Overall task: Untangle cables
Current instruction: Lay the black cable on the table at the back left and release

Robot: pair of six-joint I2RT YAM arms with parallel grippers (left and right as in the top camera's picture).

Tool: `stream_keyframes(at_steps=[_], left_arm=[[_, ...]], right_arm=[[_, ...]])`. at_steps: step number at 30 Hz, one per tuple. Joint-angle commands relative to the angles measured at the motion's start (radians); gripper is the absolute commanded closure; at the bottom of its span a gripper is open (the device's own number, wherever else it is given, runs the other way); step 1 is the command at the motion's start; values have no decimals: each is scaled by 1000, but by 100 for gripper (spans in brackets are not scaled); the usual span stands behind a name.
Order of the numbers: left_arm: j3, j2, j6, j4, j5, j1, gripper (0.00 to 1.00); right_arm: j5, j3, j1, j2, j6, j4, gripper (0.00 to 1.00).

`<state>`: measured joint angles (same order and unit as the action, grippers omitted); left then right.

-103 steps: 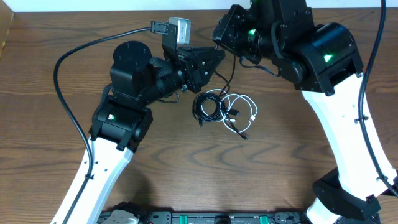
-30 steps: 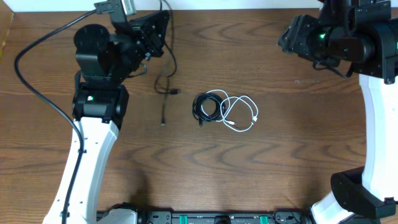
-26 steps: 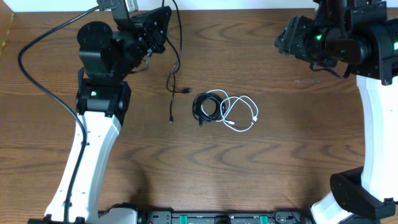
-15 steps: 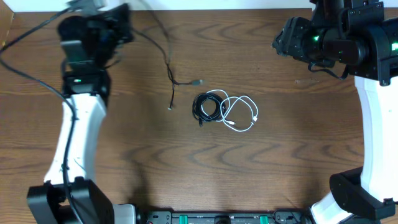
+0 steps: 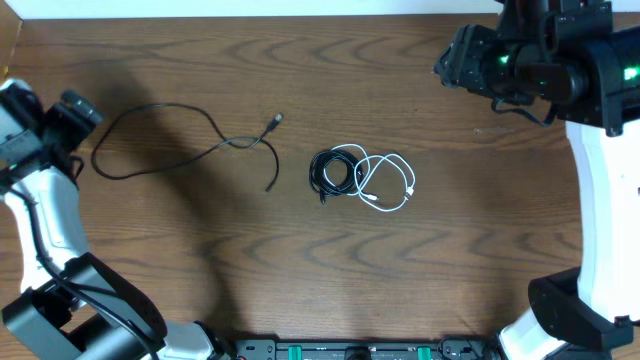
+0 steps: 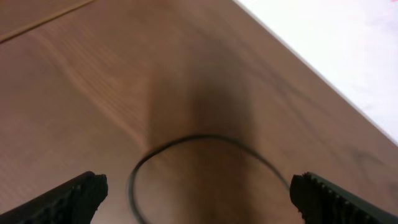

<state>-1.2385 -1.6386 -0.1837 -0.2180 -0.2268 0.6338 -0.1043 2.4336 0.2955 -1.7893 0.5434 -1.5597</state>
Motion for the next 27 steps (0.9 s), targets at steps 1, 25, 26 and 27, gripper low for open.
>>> stream_keyframes(at_steps=[1,25,26,27], left_arm=[[-15,-2,45,-41,-21,11,0],[5,-135,-54,-301,101,-38,0],[5,-153,-54,-294,102,-41,0],[5,-167,-54,-289,105,-43,0]], right_arm=[[9,5,27,-40,-10,-4,42],[9,5,140,-147,-74,-76,15],[9,5,142,-147,-74,-76,15],[9,5,142,-147,-74,-75,15]])
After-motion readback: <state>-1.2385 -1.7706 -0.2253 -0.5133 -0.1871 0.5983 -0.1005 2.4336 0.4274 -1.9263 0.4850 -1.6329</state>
